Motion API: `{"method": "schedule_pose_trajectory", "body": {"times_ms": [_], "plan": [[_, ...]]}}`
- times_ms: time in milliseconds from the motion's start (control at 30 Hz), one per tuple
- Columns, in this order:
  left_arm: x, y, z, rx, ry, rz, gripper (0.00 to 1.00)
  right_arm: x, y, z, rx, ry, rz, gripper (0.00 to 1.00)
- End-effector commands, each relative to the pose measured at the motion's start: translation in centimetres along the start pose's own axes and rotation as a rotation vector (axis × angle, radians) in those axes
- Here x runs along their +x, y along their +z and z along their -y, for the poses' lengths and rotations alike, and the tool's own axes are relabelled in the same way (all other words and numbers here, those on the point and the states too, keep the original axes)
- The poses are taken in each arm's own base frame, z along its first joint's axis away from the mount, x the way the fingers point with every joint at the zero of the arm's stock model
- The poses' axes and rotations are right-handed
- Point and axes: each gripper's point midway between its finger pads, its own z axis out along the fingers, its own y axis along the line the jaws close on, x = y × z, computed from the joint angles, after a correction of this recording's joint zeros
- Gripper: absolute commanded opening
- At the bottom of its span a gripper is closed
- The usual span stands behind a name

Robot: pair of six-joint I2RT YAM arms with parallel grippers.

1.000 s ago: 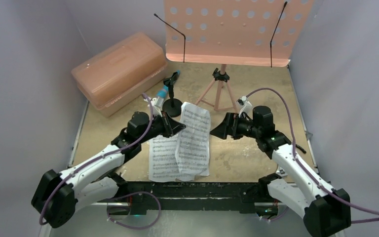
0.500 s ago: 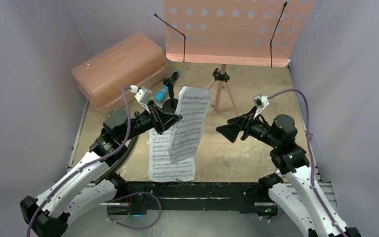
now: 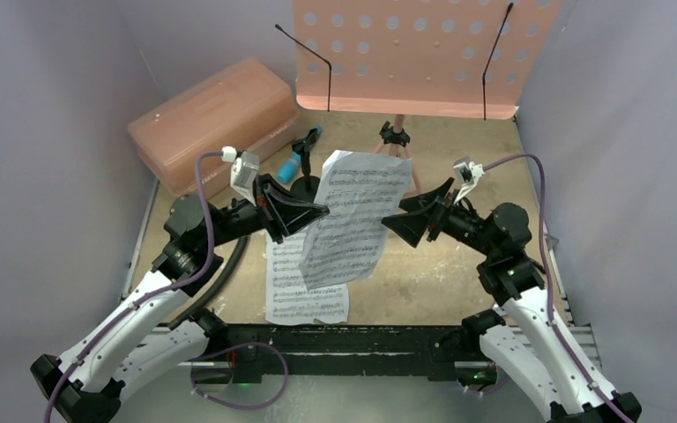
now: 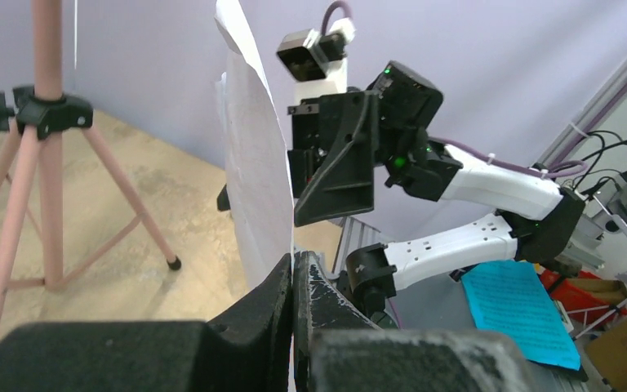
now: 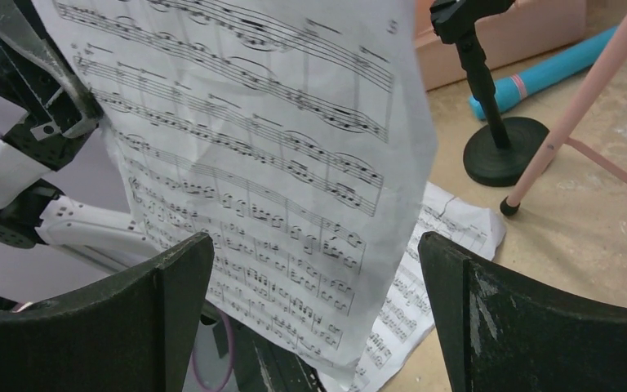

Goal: Set up the instrument practice props

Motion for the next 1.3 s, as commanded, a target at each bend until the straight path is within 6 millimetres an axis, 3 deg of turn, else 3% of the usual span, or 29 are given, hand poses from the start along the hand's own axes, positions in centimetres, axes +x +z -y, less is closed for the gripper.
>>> {"method": "schedule_pose_trajectory", "body": {"times_ms": [0,233,333,533,767,800,833,967,1167,1267], "plan": [[-4.4,-0.2,3.8,0.131,0.079,0.12,0.0,-1.9,0.3,-2.3,-0.104,-0.031,0.058,0.97],[-6.3,-0.2,5.1,0.175,0.089,0.184,0.0,-3.9,0.7,-4.5,-0.198,-0.027,0.095,0.94],[-6.7,-0.1,5.2,0.182,0.085,0.2,0.0,-5.0,0.8,-5.8,-0.259,-0.03,0.115,0.87],[-6.4,0.7,4.5,0.175,0.068,0.181,0.0,-7.0,0.9,-7.9,-0.33,-0.049,0.132,0.56],[-5.7,1.0,2.8,0.097,0.107,0.149,0.0,-8.6,0.9,-8.4,-0.3,-0.051,0.157,0.35],[-5.6,1.0,2.4,0.078,0.111,0.146,0.0,-8.8,0.9,-8.5,-0.297,-0.058,0.165,0.28],[-5.6,0.9,2.2,0.066,0.114,0.144,0.0,-9.0,0.8,-8.5,-0.287,-0.06,0.173,0.01],[-5.0,0.9,1.5,0.037,0.138,0.123,0.0,-9.4,0.6,-8.5,-0.265,-0.071,0.189,0.0],[-4.0,0.6,0.1,-0.022,0.195,0.075,0.28,-10.0,0.5,-8.7,-0.247,-0.098,0.193,0.0],[-3.1,0.5,-0.7,-0.05,0.217,0.042,0.48,-10.2,0.4,-9.1,-0.256,-0.119,0.19,0.0]]}}
